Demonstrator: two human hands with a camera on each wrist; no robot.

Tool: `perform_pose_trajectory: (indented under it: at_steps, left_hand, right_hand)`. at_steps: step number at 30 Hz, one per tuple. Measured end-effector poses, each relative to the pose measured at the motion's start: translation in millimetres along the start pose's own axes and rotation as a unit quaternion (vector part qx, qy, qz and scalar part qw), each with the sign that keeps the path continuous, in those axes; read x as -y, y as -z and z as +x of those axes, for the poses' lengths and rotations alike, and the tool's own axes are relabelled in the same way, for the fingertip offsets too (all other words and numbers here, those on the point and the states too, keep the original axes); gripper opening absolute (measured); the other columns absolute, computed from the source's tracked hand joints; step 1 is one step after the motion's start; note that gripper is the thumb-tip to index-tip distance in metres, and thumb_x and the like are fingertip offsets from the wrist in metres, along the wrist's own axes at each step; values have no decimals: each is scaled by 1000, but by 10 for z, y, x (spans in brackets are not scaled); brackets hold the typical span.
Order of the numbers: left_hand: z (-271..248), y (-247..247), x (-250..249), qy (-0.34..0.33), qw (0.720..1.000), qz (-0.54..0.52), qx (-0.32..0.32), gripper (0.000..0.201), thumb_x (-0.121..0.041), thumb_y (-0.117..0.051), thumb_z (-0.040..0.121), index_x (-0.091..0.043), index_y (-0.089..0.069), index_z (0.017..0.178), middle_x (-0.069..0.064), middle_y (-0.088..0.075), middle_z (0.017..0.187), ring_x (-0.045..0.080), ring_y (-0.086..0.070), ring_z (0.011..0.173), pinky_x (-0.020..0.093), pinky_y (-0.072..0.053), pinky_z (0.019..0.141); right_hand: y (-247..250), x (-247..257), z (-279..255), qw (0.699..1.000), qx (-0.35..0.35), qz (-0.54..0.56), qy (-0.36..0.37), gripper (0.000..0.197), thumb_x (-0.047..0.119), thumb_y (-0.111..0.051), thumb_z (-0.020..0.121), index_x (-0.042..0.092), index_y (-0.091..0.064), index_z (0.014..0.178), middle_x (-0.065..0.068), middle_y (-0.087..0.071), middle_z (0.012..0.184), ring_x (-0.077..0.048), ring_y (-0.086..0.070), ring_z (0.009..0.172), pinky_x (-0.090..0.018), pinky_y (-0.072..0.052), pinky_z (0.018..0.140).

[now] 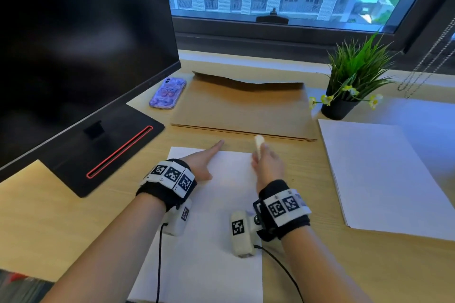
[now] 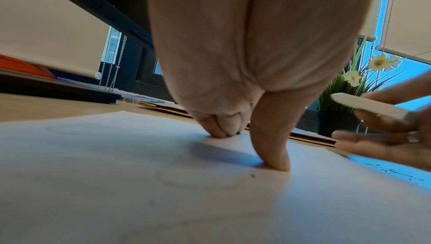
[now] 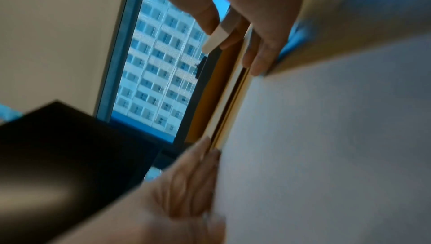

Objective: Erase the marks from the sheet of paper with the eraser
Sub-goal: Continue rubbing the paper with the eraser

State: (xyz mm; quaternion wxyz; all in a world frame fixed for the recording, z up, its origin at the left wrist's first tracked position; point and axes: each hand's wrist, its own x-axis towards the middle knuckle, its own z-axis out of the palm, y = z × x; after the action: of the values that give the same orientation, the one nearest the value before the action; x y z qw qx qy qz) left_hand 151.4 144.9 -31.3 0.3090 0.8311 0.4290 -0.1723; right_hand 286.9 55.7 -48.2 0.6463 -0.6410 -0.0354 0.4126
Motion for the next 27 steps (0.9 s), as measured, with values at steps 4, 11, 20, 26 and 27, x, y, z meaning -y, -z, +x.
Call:
perform_pose_trajectory:
  at_steps: [4, 11, 20, 26, 27]
  left_hand:
    - [23, 27, 21, -7, 1000, -9, 12, 96, -9, -58, 90, -35, 14, 148, 8, -27, 154, 26, -48, 125, 34, -43, 100]
    - [21, 21, 15, -23, 999, -12, 25, 92, -4, -55, 91, -30, 11, 149, -2, -9, 159, 22, -37, 135, 32, -37, 106]
    - [-30, 5, -43, -55, 998, 4, 29, 80, -18, -58, 92, -26, -4, 151, -9, 15, 157, 11, -8, 145, 23, -17, 111]
    - [-52, -10, -61, -57, 998, 2, 20, 86, -21, -61, 90, -24, -1, 151, -9, 15, 157, 7, 0, 145, 26, -14, 113]
    - [-56, -10, -63, -56, 998, 9, 15, 86, -22, -62, 90, -25, -2, 151, -9, 14, 157, 7, 0, 145, 27, -14, 113]
  right_hand:
    - [349, 295, -125, 998, 12, 61, 28, 24, 20, -44, 99, 0, -50, 113, -9, -60, 85, -17, -62, 71, -29, -53, 72]
    - [697, 308, -393, 969, 53, -219, 100, 32, 18, -40, 100, 19, -51, 129, -2, -56, 80, -9, -49, 64, -22, -43, 58]
    - [762, 430, -299, 912, 90, -371, 152, 33, 24, -51, 94, 14, -57, 125, 6, -58, 81, -5, -51, 66, -23, -41, 65]
    - [607, 503, -182, 893, 105, -404, 166, 19, 21, -55, 93, 15, -61, 110, 1, -64, 77, -9, -54, 55, -19, -42, 52]
    - [566, 504, -153, 889, 108, -413, 166, 18, 20, -56, 92, 15, -62, 109, 2, -64, 79, -9, -55, 54, -19, -42, 52]
